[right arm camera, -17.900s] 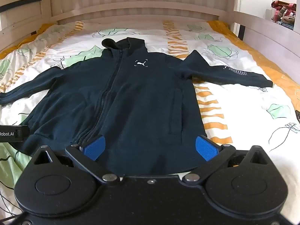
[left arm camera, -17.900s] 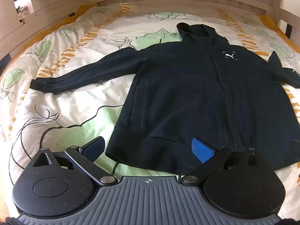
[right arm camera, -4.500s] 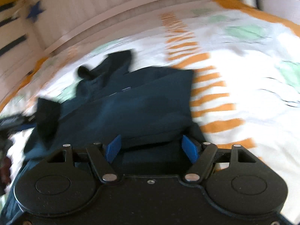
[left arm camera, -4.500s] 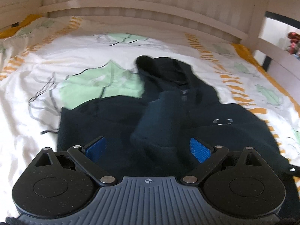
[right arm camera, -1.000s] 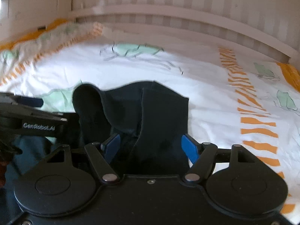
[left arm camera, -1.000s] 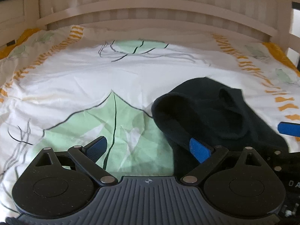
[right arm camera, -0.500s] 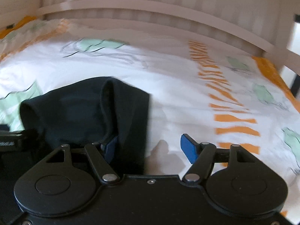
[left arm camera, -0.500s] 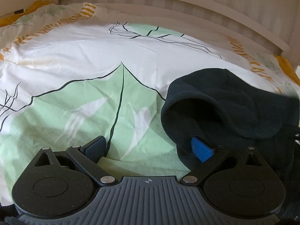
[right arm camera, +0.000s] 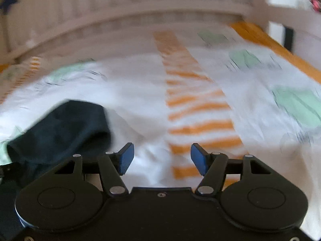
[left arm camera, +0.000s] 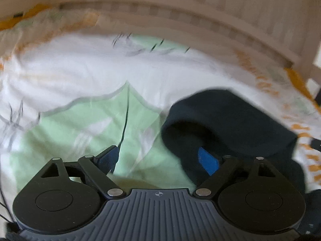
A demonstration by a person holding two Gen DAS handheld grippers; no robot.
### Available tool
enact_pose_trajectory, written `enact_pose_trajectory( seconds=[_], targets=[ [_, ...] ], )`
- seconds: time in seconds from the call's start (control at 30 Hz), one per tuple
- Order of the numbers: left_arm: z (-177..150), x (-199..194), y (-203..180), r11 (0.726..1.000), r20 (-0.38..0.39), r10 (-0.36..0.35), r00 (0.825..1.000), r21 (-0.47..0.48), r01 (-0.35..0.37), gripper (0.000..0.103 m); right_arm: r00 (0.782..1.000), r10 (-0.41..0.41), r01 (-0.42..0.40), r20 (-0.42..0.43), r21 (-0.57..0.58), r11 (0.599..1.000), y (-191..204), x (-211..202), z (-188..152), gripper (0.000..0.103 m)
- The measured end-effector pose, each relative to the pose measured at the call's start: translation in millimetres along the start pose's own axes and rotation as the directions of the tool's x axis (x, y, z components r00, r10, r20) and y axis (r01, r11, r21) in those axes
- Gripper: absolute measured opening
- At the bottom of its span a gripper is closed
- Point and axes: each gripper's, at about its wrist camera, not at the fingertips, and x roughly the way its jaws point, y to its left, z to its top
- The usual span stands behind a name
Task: Fold large clothes
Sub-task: 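Lift the hood and fold it toward the hem with the right gripper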
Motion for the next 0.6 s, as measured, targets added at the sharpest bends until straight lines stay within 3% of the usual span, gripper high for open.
enact_pose_trajectory(
  seconds=[0.2, 0.33, 0.47, 0.5, 0.53, 0.6],
  targets=[
    [22.1, -20.7, -31.1, 0.982, 0.163, -0.021, 0.986, 0.188, -0.010, 0.087, 0.994, 0.107, -0.107, 0.010, -0.013, 0.994, 32.3, 10.4, 17.4, 0.067],
    [30.0, 12.3, -41.0, 0.965, 0.124, 0.027, 0.992, 0.256, -0.058, 0.087, 0.995, 0.101, -0.101, -0.023, -0.029, 0.994, 46.3, 29.5, 18.0, 0.067],
    [20.7, 55.1, -12.8, 0.964, -0.015, 0.179, 0.984, 0.203, -0.173, 0.087, 0.991, 0.109, -0.111, -0.075, -0.018, 0.994, 39.0, 42.2, 11.5, 0.065],
    [16.9, 61.5, -2.7, 0.969, -0.046, 0.189, 0.981, 0.172, -0.179, 0.089, 0.989, 0.112, -0.113, -0.097, -0.007, 0.994, 35.4, 46.5, 8.8, 0.057],
    [13.1, 64.3, 9.7, 0.981, -0.061, 0.163, 0.985, 0.112, -0.156, 0.089, 0.985, 0.118, -0.118, -0.125, 0.010, 0.993, 31.4, 50.5, 5.2, 0.045],
    [12.1, 64.4, 26.7, 0.995, -0.063, 0.098, 0.993, 0.008, -0.098, 0.091, 0.977, 0.127, -0.116, -0.169, 0.073, 0.991, 17.2, 60.7, -2.4, 0.042]
  ],
)
